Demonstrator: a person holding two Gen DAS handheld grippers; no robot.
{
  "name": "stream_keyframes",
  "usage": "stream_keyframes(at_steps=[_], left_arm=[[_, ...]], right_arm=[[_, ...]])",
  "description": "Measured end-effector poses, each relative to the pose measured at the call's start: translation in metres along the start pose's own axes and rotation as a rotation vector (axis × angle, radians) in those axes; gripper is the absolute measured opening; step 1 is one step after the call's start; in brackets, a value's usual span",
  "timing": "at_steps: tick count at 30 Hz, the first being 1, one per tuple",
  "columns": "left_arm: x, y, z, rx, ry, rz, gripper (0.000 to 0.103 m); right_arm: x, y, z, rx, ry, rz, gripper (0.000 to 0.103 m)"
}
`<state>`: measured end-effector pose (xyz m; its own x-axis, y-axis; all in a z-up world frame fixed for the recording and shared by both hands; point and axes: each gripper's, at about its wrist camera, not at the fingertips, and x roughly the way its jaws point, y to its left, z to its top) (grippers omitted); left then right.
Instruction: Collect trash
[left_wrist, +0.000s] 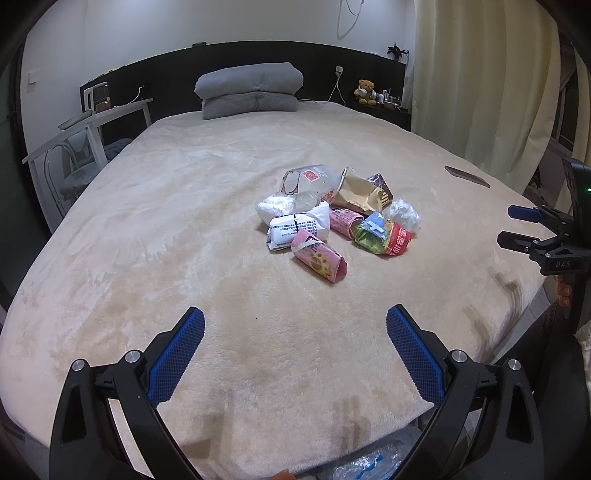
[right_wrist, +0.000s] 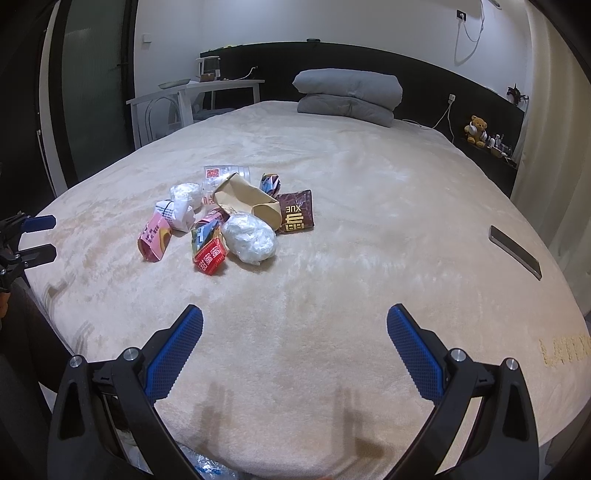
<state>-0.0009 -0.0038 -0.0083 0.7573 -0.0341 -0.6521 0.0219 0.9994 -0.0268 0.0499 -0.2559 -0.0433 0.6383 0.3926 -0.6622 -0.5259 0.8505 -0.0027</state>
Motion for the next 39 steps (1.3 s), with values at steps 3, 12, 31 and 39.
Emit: stream_keyframes(at_steps=[3,12,31,39], left_arm=[[0.001,0.001,-0.001,-0.002,0.006,0.001,0.097],[0.003,-0.002,0.0,0.005,0.019,-0.003,0.097],[0.036,-0.013,0.008,-0.007,0.101,-0.08,0.097],[0.065,-0.026,0.021,0.027,0.143,-0.112,0.097]], right_arm=[[0.001,0.002,0.0,-0.008,0.005,-0.001,0.099],[0.003,0.004,0.001,-0.015,0.015,0.002,0.099],[0.033,-0.003,0.02,0.117,0.09,0.036,0.099],[0.06,-0.001,0.035,0.196,0.163,0.073,0.099]])
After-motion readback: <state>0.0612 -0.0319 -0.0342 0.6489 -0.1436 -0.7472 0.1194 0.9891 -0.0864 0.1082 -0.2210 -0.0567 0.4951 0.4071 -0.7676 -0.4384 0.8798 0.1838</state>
